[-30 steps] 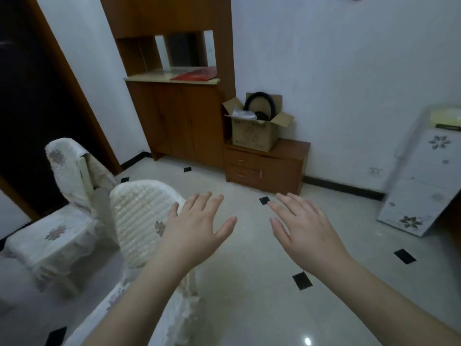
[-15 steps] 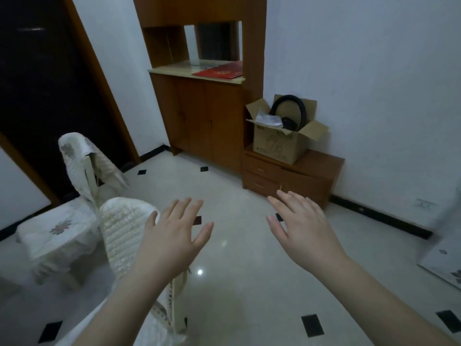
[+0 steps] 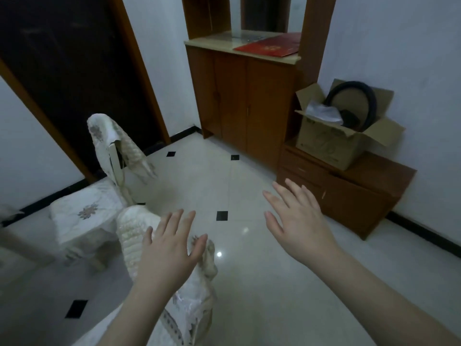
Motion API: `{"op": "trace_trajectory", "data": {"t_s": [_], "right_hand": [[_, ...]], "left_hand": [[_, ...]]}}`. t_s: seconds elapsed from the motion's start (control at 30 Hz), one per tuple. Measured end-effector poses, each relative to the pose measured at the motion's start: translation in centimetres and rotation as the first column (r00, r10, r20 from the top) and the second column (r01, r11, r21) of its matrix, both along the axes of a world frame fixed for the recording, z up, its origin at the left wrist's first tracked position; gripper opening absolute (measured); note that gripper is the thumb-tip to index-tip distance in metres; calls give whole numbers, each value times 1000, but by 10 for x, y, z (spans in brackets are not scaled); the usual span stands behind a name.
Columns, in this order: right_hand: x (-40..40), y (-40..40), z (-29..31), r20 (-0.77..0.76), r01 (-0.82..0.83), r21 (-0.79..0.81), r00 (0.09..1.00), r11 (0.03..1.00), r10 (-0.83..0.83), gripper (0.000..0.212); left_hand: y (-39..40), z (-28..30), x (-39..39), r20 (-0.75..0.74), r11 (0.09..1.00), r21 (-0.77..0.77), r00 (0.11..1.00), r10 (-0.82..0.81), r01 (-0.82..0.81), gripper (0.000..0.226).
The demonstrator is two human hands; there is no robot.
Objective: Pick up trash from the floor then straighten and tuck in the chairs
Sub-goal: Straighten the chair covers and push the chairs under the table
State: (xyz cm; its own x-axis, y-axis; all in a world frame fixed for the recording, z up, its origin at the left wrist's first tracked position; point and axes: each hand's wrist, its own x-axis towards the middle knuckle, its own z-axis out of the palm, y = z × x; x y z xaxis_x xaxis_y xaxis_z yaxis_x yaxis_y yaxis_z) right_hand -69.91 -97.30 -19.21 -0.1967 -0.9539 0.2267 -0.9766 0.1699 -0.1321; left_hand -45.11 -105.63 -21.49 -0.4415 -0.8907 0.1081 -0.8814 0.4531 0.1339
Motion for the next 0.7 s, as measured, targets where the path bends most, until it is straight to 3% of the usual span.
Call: {"op": "trace_trajectory", "data": {"t_s": [0.33, 0.47, 0.7], "right_hand": [[-57, -142, -37, 46, -228, 25, 973, 973, 227, 51], [-78, -189, -42, 67, -370, 65, 928, 927, 366, 55], [-72, -275, -54, 93, -603, 94, 797, 792, 596, 55]], "left_hand": [[-80, -38, -54, 78, 968, 9, 965, 249, -250, 68], [-94, -35, -84, 114, 892, 25, 888, 446, -451, 70], [-109, -30, -98, 123, 748, 7, 743, 658, -664, 68]]}}
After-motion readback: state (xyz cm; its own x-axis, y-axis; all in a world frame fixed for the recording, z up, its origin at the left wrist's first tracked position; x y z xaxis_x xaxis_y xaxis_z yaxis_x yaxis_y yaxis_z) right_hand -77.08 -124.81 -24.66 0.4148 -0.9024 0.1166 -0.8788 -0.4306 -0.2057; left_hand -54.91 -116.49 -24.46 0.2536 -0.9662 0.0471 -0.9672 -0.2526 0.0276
